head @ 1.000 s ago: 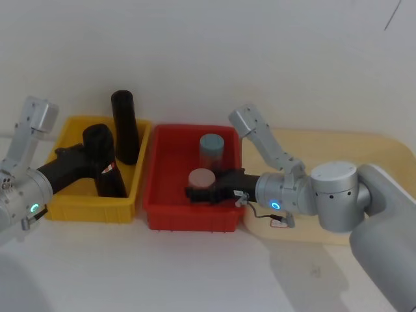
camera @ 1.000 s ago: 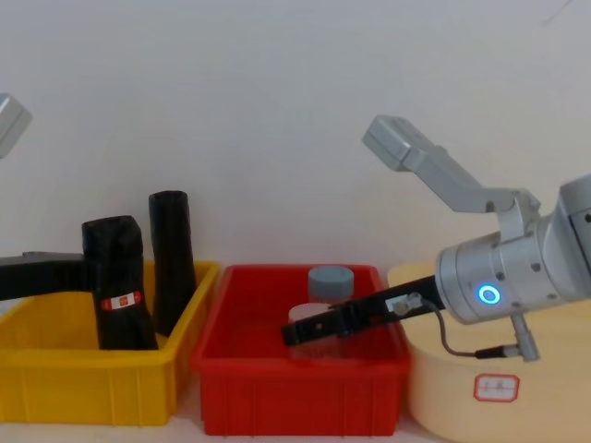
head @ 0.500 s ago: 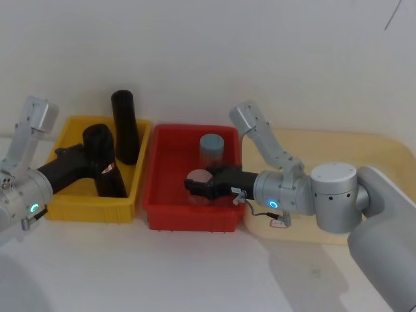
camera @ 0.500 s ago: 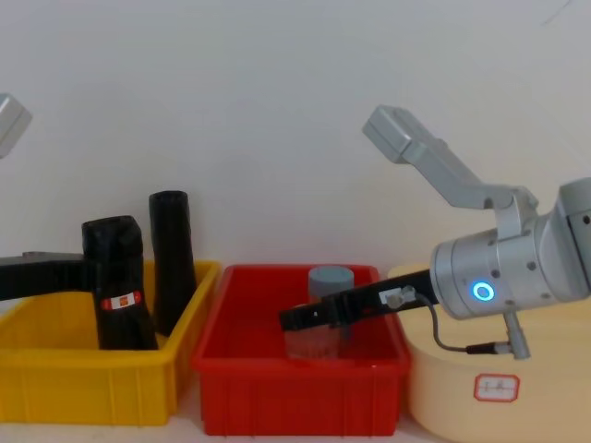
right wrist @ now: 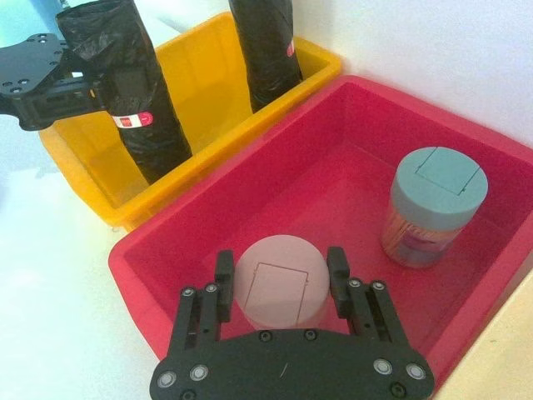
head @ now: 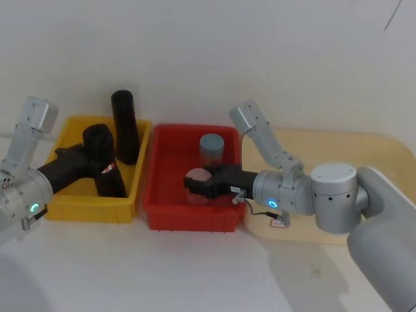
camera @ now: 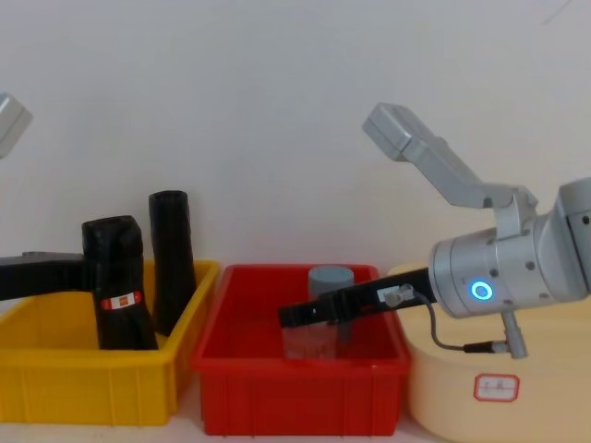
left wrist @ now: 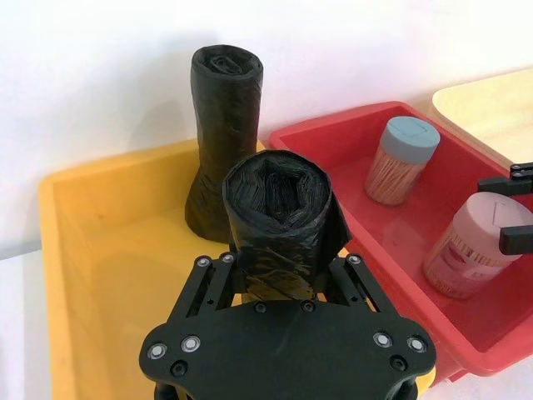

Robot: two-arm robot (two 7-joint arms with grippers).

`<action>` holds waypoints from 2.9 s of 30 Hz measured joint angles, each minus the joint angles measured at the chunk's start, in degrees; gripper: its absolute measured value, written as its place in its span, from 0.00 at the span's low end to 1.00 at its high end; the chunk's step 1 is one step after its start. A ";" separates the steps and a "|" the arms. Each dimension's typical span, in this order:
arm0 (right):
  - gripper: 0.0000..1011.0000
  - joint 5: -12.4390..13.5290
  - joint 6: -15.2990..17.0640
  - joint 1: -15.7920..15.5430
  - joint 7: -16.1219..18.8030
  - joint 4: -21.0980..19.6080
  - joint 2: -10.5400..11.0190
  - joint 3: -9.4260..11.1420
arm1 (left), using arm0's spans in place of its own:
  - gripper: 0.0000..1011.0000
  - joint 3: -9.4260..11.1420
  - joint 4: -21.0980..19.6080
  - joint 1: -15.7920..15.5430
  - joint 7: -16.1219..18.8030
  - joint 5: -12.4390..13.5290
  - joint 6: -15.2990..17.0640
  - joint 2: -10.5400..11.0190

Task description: Pick up the garbage bag with the one hand and transfer it to the other hand.

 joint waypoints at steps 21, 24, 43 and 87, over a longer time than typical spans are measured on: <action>0.64 -0.02 0.29 -1.67 -1.75 -9.94 3.02 1.13 | 0.37 -1.84 -8.36 0.46 1.38 0.91 0.03 1.14; 0.64 -0.25 0.67 -2.19 -2.65 -13.19 4.16 1.79 | 0.37 -2.34 -10.53 -0.39 1.29 0.79 0.03 1.49; 0.64 -3.77 8.22 -7.80 -11.55 -34.14 13.29 9.06 | 0.37 1.19 -7.43 -12.45 -5.71 -0.54 -2.93 -2.35; 0.64 -0.54 16.84 -20.11 -19.05 -41.24 13.29 24.54 | 0.37 14.97 32.73 -33.34 -26.73 -4.46 -10.90 -26.10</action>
